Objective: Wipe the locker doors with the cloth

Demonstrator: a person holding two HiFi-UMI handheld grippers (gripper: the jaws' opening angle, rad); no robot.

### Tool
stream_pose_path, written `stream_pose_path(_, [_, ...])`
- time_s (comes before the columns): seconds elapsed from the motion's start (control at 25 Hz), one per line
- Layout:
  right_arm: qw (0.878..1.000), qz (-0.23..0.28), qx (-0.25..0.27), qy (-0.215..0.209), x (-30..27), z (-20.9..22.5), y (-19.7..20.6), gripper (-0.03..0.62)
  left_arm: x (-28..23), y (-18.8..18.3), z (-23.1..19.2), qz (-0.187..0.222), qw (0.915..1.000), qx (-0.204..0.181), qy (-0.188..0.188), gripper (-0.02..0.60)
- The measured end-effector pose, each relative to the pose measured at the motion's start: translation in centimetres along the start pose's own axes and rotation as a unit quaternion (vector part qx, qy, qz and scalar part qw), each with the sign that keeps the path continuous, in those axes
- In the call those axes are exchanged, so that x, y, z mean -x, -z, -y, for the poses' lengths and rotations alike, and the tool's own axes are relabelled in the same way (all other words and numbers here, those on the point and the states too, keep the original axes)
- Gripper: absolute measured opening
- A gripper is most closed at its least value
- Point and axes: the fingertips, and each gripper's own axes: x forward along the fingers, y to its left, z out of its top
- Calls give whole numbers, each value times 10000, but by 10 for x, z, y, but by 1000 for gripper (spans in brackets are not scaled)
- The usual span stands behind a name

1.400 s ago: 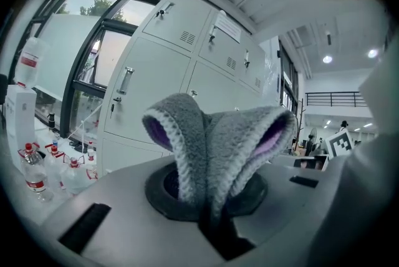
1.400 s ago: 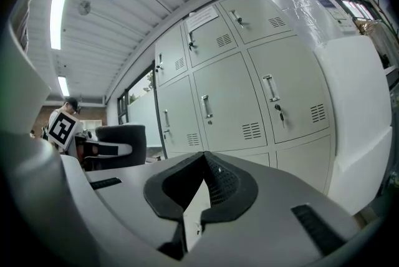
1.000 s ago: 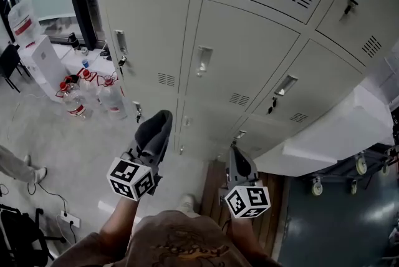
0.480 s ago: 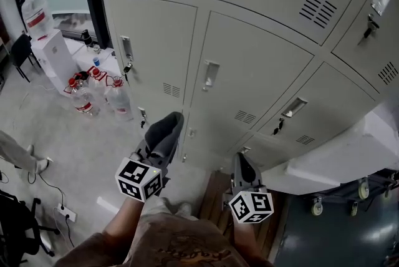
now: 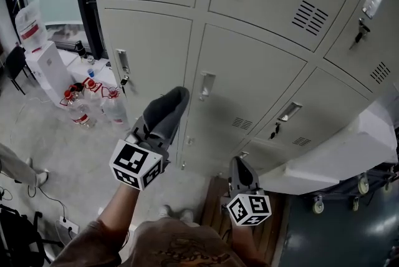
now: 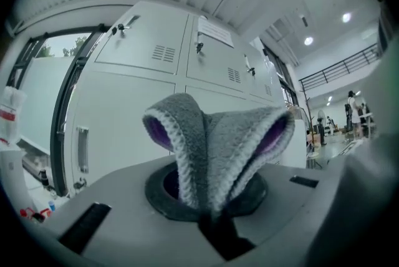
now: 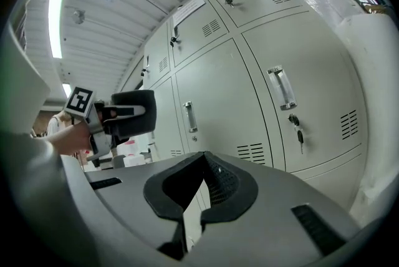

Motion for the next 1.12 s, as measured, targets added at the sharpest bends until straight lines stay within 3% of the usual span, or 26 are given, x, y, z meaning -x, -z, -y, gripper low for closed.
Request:
stream_pose_path(0.32, [9999,75,-14,83,-1,-8,-1,-2,-34,-91,-10,671,9934,-921,137,35])
stream_pose_path(0.64, [9999,80,-66,131,0,-13,2,-2,-57,-150,-21,1053,9825,-1532,104,35])
stream_pose_path(1.12, [9997,145,-108,174,-3,-10,-1,-2,-92,-184,-18,999,9670,-2337,198,37])
